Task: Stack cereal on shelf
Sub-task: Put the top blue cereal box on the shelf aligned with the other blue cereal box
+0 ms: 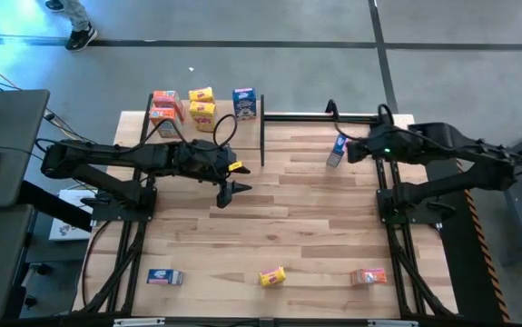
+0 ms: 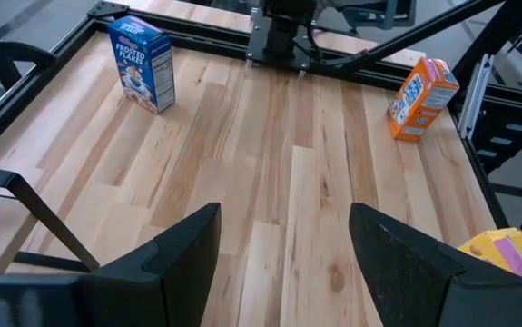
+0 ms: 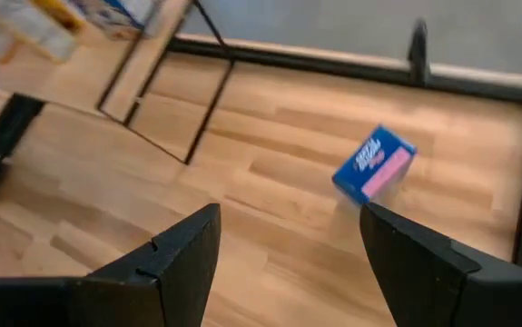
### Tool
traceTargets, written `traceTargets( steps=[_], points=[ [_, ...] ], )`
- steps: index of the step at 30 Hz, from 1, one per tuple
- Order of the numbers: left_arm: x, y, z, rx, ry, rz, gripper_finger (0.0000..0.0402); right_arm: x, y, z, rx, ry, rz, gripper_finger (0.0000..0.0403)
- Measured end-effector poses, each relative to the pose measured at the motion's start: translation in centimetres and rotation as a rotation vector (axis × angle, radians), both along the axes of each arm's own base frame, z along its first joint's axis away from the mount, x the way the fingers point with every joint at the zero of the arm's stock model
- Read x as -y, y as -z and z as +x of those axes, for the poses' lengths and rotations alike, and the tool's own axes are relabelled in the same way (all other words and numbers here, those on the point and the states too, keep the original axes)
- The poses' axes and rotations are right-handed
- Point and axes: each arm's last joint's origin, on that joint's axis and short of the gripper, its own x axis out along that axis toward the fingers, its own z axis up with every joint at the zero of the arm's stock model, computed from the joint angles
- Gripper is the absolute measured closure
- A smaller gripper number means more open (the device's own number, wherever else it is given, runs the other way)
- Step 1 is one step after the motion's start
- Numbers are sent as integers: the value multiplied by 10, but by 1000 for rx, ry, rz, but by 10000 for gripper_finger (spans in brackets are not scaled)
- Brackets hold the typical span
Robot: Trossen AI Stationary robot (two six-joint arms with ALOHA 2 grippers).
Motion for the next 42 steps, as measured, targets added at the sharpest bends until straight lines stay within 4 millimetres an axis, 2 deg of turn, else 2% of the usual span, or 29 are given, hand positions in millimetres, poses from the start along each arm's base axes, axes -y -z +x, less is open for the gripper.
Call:
traceTargets(
  steps=[9, 18, 29, 42],
  points=[
    [0, 1, 0, -8, -3, -6, 167, 20, 20, 25, -94, 218, 123, 146],
    [0, 3, -2, -39, -22, -38, 167, 36, 36, 44, -102, 381, 253, 146],
    [0, 9, -6, -109, 1, -1, 167, 56, 59, 65, -173, 494, 357, 146],
    [0, 9, -6, -107, 6, 7, 167, 91, 84, 74, -278, 578, 458, 146]
  ],
)
